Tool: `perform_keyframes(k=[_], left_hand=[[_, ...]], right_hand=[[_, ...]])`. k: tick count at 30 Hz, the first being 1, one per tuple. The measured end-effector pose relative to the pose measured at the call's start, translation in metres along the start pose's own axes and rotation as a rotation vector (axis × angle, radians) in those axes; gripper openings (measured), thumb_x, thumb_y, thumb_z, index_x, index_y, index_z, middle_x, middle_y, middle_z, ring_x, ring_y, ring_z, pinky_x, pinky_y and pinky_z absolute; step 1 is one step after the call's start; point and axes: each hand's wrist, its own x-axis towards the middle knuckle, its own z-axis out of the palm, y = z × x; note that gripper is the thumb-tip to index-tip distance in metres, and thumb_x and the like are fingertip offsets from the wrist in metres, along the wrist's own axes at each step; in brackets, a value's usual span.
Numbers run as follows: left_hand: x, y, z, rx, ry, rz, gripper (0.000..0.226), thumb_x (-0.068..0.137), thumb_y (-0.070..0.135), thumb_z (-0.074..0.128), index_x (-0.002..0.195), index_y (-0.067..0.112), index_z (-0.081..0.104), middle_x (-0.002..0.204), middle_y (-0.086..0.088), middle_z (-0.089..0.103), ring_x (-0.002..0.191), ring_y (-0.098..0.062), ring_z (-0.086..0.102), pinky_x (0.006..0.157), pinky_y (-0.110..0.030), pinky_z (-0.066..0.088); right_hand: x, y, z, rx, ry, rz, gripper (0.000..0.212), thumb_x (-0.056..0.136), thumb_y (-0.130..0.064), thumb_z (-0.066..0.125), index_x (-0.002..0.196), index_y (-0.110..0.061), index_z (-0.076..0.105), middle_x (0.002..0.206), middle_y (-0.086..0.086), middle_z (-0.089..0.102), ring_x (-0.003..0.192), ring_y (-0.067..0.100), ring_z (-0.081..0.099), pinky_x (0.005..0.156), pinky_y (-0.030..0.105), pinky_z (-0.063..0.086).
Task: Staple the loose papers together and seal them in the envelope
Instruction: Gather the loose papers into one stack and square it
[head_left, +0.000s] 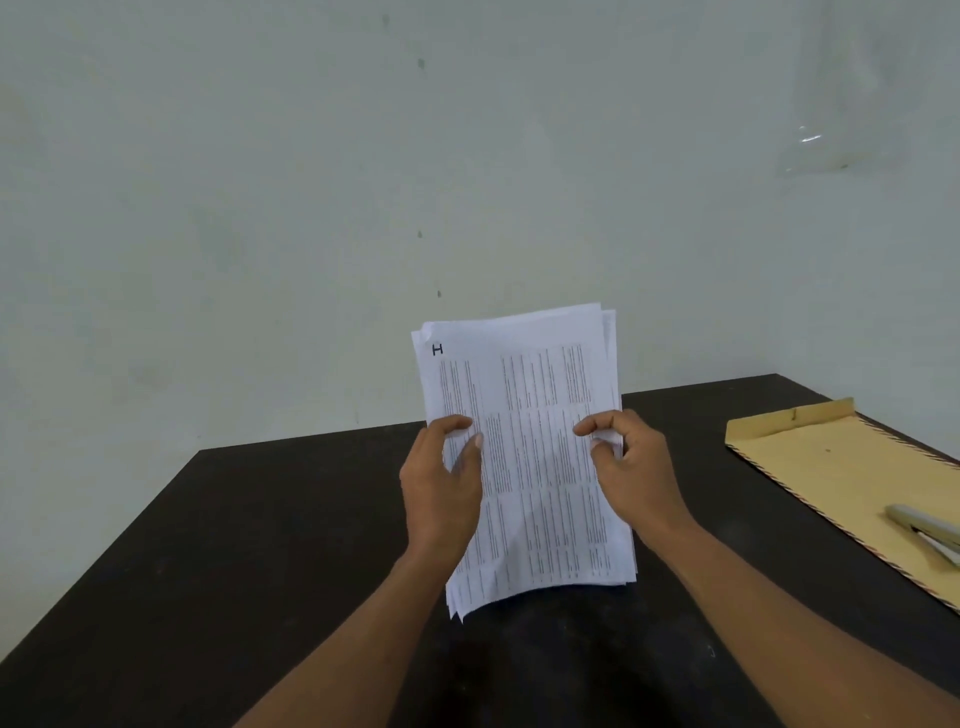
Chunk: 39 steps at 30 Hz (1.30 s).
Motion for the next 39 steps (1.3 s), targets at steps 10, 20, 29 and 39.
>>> perform_keyframes(k=[10, 20, 29, 39], left_hand=[[-0.004, -0.012, 0.017, 0.24, -0.149, 0.045, 0.025, 0.097, 0.018, 0.061, 0.121, 0.024, 0.057, 0.12, 0.01, 0.053, 0.108, -0.005, 0.051, 0.092, -0.017, 0.044], [-0.003, 0.0, 0.031, 0.153, -0.092, 0.056, 0.021, 0.096, 0.014, 0.064, 0.116, 0.02, 0.061, 0.117, 0.007, 0.058, 0.11, -0.005, 0.054, 0.081, 0.002, 0.038], [0.0, -0.008, 0.02, 0.104, -0.254, -0.082, 0.021, 0.097, 0.006, 0.06, 0.113, 0.02, 0.064, 0.123, 0.009, 0.058, 0.104, -0.003, 0.058, 0.064, 0.004, 0.041], [0.008, 0.004, 0.002, 0.017, -0.253, -0.051, 0.036, 0.092, 0.009, 0.07, 0.116, 0.028, 0.051, 0.117, 0.016, 0.054, 0.096, 0.006, 0.058, 0.067, 0.003, 0.044]], right_hand=[[-0.012, 0.029, -0.002, -0.051, 0.056, 0.01, 0.03, 0.09, 0.006, 0.058, 0.084, -0.021, 0.068, 0.105, -0.009, 0.06, 0.1, 0.015, 0.064, 0.063, 0.013, 0.052], [-0.008, 0.026, -0.01, -0.111, -0.008, -0.008, 0.023, 0.092, 0.004, 0.058, 0.086, -0.016, 0.068, 0.104, -0.014, 0.058, 0.116, 0.017, 0.059, 0.086, 0.039, 0.061], [-0.01, 0.031, -0.012, -0.124, -0.012, 0.007, 0.027, 0.091, 0.006, 0.058, 0.087, -0.018, 0.068, 0.104, -0.021, 0.056, 0.104, 0.006, 0.057, 0.072, 0.017, 0.058], [0.007, 0.008, -0.024, -0.098, -0.076, 0.019, 0.027, 0.091, 0.004, 0.058, 0.102, -0.021, 0.06, 0.12, -0.01, 0.057, 0.092, 0.011, 0.063, 0.055, 0.014, 0.053]])
